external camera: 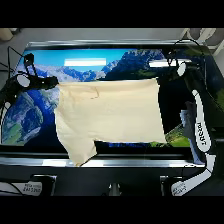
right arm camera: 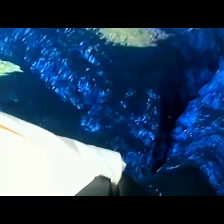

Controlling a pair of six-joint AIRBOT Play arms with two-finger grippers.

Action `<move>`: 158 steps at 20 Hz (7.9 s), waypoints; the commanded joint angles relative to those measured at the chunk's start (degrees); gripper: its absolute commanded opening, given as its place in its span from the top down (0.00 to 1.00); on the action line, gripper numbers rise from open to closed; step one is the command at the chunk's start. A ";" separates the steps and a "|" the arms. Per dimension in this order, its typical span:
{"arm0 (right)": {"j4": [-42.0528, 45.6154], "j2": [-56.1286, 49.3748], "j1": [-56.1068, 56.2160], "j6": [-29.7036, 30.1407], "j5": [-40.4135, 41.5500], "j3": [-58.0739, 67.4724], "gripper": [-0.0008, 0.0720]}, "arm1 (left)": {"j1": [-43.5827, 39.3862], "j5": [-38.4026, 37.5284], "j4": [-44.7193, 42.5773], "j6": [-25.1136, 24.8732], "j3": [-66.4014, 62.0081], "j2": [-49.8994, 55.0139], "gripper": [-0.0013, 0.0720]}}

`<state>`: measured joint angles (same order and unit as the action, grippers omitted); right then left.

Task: Fold the shirts.

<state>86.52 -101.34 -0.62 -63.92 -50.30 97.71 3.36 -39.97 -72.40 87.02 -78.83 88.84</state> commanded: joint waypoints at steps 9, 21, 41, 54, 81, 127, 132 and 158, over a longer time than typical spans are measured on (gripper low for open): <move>-5.20 0.66 0.09 3.96 -27.10 -9.35 0.96 | -0.33 -25.22 -6.49 0.04 14.45 -5.27 0.94; -9.27 10.29 -12.41 8.72 -43.91 -9.81 0.41 | 7.08 -37.53 -2.16 -0.94 16.87 -15.82 0.36; -12.57 18.73 -13.51 12.81 -33.64 -37.05 0.31 | -0.61 -20.09 9.62 0.68 52.92 -26.18 0.68; -18.03 18.05 -13.51 11.02 -27.21 -46.53 0.27 | -0.57 -20.02 9.64 -0.09 52.65 -30.49 0.94; -14.91 -1.22 -3.98 6.67 -14.56 -3.26 0.97 | 2.32 -21.11 8.94 -1.53 1.31 -0.04 0.94; -38.14 18.95 -1.16 8.17 -29.33 -3.15 0.97 | -30.53 -3.19 45.22 -3.69 -8.04 19.23 0.94; -39.45 26.05 1.60 4.79 -28.85 -3.15 0.97 | -36.74 -1.68 55.58 -4.83 -8.81 24.26 0.94; -33.35 3.28 21.99 1.73 -9.88 -3.13 0.03 | 3.45 -20.57 7.19 -5.66 -8.72 -33.53 0.94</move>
<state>44.10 -101.69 28.34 -62.13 -49.47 94.56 6.31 -56.21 -60.47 81.41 -87.72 56.93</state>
